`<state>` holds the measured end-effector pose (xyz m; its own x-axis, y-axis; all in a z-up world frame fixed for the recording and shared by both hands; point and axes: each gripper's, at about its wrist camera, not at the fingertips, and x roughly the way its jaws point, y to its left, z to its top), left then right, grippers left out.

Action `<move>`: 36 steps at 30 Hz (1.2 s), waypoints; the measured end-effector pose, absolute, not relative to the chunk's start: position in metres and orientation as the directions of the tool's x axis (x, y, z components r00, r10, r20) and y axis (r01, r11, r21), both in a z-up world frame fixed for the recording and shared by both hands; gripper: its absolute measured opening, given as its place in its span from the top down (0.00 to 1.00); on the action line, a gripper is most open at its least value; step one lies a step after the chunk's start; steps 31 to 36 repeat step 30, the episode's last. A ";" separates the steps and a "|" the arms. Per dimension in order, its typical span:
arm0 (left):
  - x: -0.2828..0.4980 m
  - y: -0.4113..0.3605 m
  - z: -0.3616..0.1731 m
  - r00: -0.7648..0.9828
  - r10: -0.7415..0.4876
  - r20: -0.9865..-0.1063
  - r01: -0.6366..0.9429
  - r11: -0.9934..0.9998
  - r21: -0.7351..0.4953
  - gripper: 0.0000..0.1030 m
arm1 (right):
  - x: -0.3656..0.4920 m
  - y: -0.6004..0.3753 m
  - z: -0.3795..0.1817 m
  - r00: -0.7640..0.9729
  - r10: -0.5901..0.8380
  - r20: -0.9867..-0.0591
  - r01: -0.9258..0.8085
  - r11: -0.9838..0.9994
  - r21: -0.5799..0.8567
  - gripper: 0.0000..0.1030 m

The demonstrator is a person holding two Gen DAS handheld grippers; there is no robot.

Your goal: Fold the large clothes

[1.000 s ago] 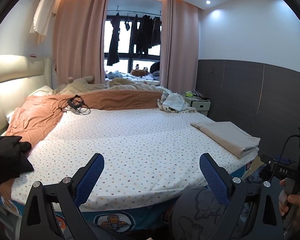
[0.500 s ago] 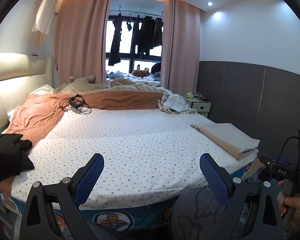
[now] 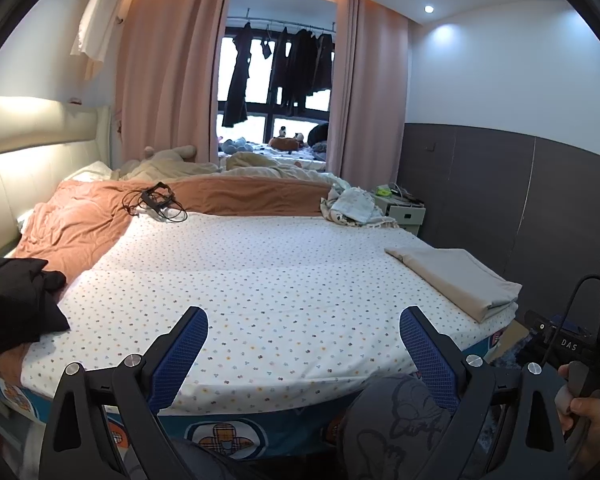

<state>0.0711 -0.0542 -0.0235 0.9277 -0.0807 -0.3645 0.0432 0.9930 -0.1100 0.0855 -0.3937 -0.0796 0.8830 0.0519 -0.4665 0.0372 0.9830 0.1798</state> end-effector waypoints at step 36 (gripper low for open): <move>0.072 -0.049 -0.020 0.927 -0.060 -0.370 0.029 0.996 -0.090 0.06 | 0.099 -0.393 -0.090 0.871 0.061 -0.488 0.041 0.980 0.195 0.00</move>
